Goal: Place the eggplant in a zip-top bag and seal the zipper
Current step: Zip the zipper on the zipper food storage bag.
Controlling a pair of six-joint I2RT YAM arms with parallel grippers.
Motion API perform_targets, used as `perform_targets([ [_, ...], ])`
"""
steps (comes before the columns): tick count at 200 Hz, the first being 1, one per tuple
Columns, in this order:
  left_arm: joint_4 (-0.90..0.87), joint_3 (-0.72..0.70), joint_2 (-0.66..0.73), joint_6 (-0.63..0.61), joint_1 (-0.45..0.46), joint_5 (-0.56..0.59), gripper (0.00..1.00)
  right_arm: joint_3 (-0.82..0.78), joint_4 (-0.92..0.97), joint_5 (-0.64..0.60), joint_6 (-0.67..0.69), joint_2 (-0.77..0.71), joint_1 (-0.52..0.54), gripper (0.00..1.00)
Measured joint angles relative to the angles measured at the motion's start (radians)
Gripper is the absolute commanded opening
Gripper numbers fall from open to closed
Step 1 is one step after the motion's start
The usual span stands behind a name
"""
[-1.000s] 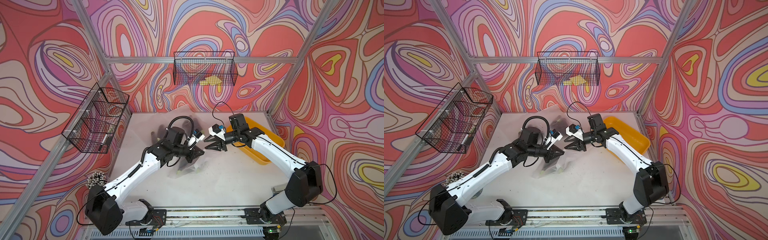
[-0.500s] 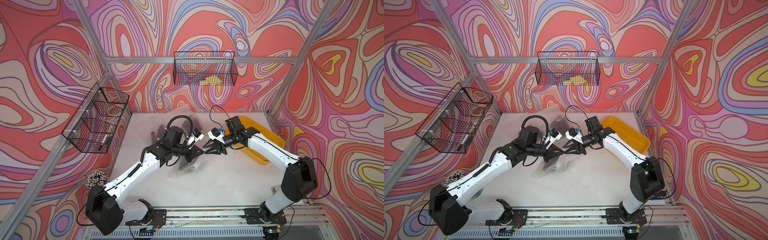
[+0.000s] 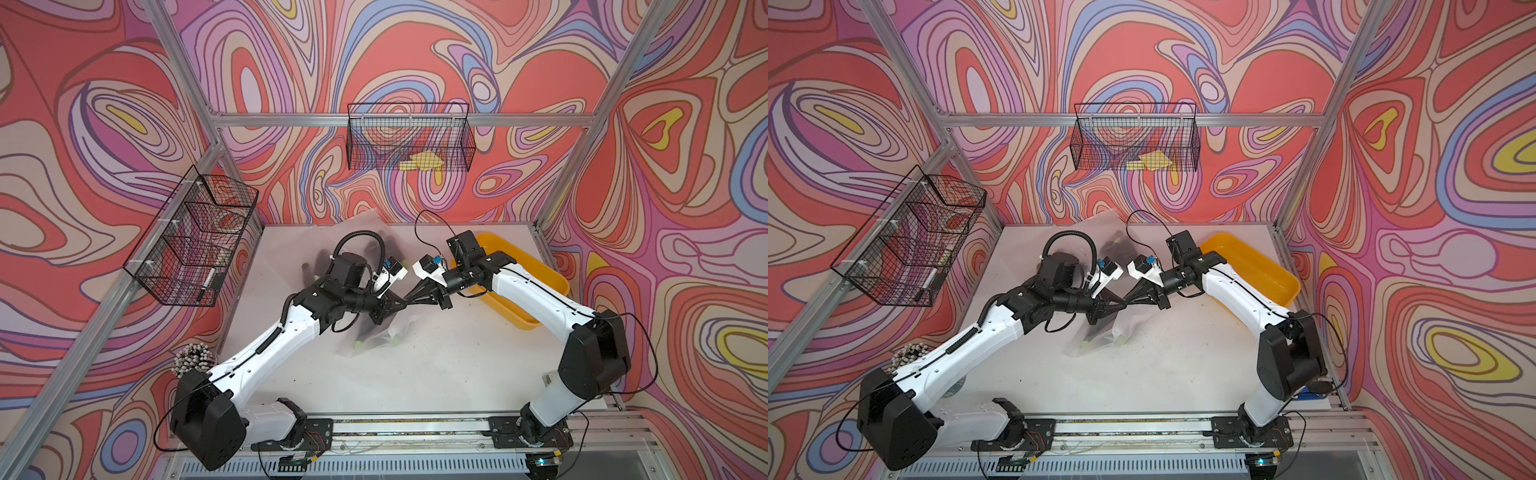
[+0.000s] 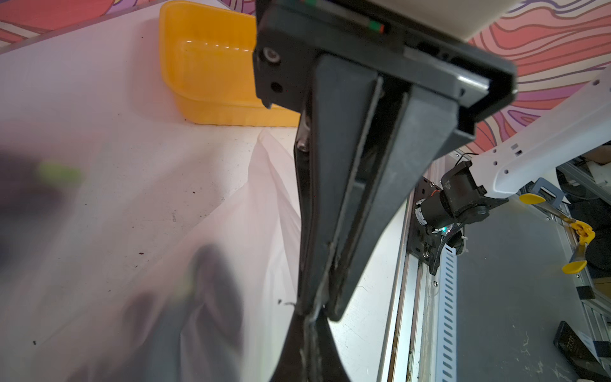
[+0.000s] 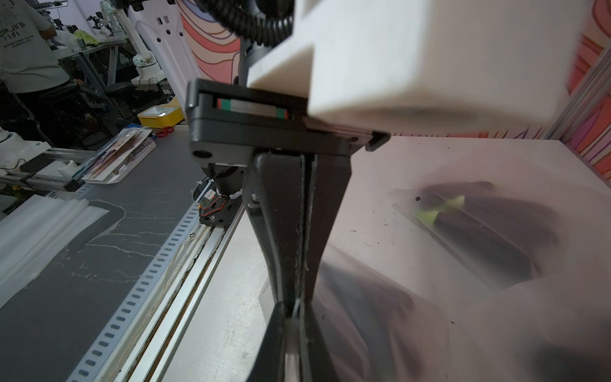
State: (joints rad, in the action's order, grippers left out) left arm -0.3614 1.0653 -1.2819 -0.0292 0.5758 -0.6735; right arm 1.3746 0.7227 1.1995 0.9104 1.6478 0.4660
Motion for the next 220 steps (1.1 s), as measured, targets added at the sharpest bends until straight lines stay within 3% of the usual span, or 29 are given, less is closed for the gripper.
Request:
perform_targets([
  [220, 0.053, -0.052, 0.050, 0.033, -0.001, 0.025, 0.00, -0.020, -0.025, -0.052, -0.052, -0.029, 0.005, 0.05],
])
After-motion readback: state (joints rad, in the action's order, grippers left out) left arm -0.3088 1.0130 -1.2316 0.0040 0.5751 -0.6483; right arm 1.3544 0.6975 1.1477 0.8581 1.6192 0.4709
